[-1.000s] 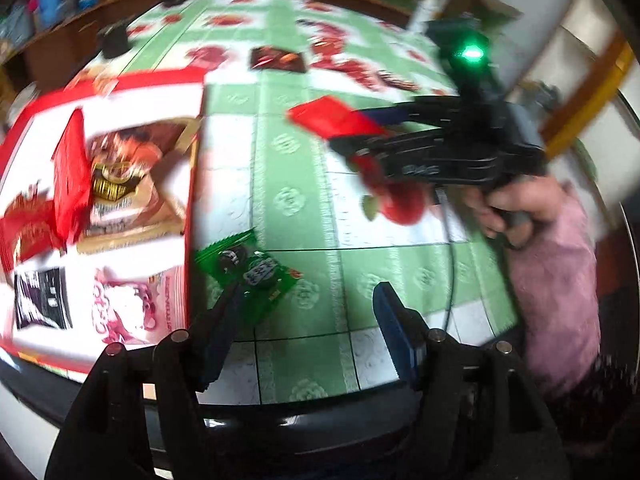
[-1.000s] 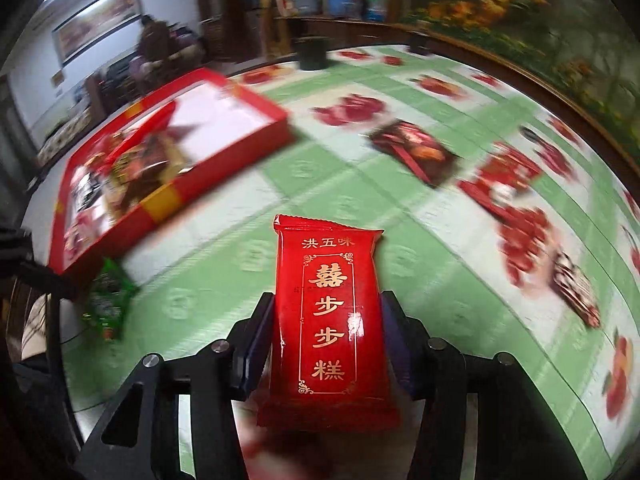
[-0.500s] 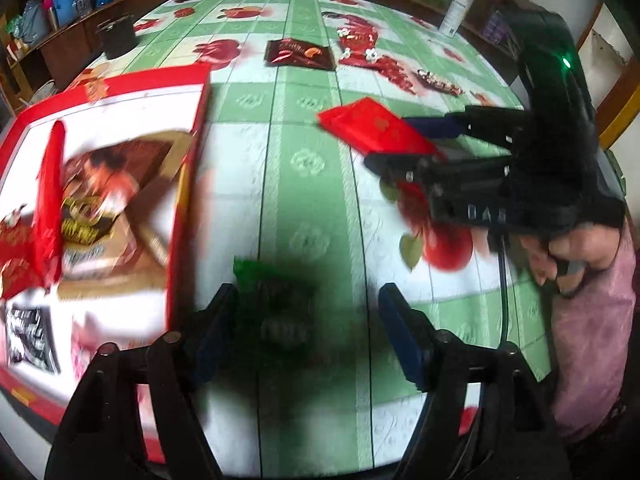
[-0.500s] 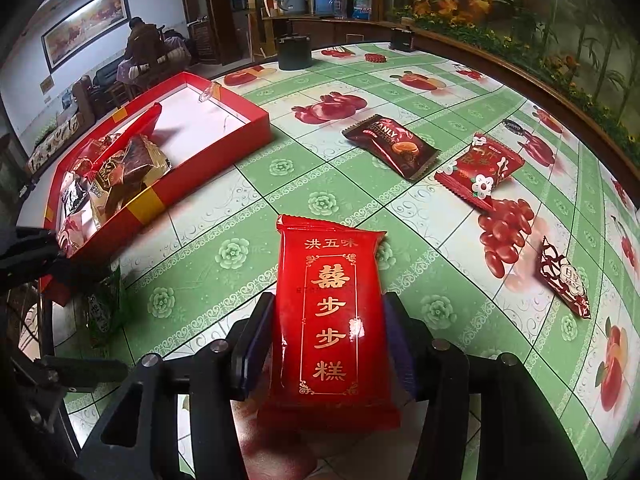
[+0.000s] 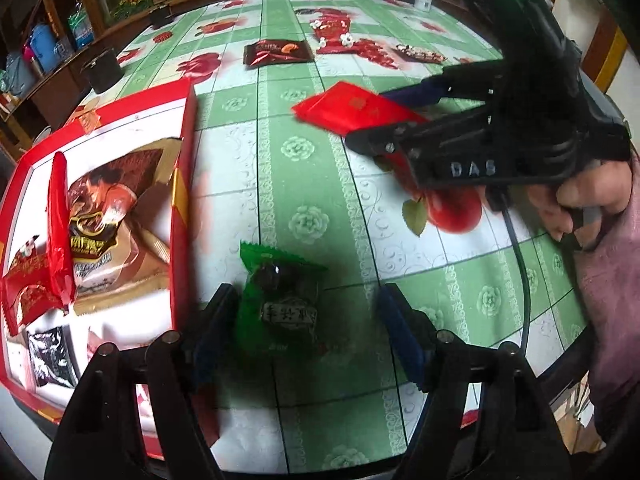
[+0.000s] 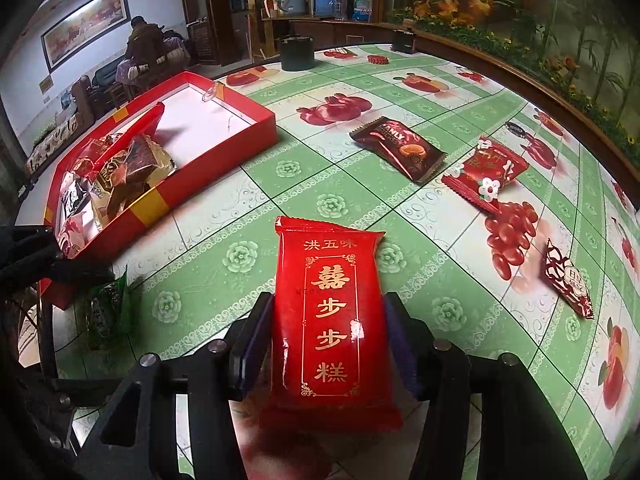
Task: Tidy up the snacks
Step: 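Grasp the green packet with the left tool while the right tool holds the red packet, then carry both packets over the tray and open both tools to drop them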
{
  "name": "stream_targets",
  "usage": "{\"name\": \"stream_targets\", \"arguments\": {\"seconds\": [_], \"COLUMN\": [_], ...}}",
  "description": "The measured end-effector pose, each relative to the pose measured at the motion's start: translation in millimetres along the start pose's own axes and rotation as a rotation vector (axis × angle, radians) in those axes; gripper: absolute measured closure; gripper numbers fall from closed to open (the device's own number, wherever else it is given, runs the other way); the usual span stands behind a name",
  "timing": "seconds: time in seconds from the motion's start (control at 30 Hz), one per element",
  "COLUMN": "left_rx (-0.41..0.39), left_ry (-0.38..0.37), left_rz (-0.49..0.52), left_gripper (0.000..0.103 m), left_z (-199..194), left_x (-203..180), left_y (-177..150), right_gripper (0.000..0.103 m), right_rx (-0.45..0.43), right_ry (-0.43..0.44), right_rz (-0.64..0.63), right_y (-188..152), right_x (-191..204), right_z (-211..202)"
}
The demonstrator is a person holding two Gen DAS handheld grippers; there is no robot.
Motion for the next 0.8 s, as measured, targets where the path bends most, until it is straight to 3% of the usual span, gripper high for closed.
{"name": "stream_targets", "arguments": {"seconds": [0.07,0.13,0.2,0.33,0.53,0.8], "left_rx": [-0.025,-0.045,-0.059,-0.085,-0.116,-0.237], "left_ry": [-0.002,0.015,0.011,0.019,-0.042,-0.078], "left_rz": [-0.001,0.008,0.001,0.031,0.026,0.007], "left_gripper": [0.037,0.058,0.068,0.069,0.070,0.070], "left_z": [-1,-3,-4,-5,-8,-51], "left_x": [2,7,12,10,2,9], "left_y": [2,2,2,2,5,17], "right_gripper": [0.049,0.051,0.052,0.052,0.052,0.052], "right_rx": [-0.003,-0.006,-0.010,-0.017,-0.038,-0.094], "right_ry": [0.006,0.009,0.006,0.008,-0.009,0.054], "right_rz": [-0.008,-0.017,-0.032,-0.047,-0.011,0.123], "right_y": [-1,-1,-2,-3,-6,4], "right_x": [5,8,11,17,17,5], "right_z": [0,0,-1,-2,-5,-23]}}
Point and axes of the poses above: each gripper's, at about its wrist camera, not at the fingertips, and z roughly the way its jaws point, x to its left, y to its top, the point moved 8 cm from there along z, roughly the way its jaws point, and after that the axes turned 11 degrees about z, right-handed, at the moved point
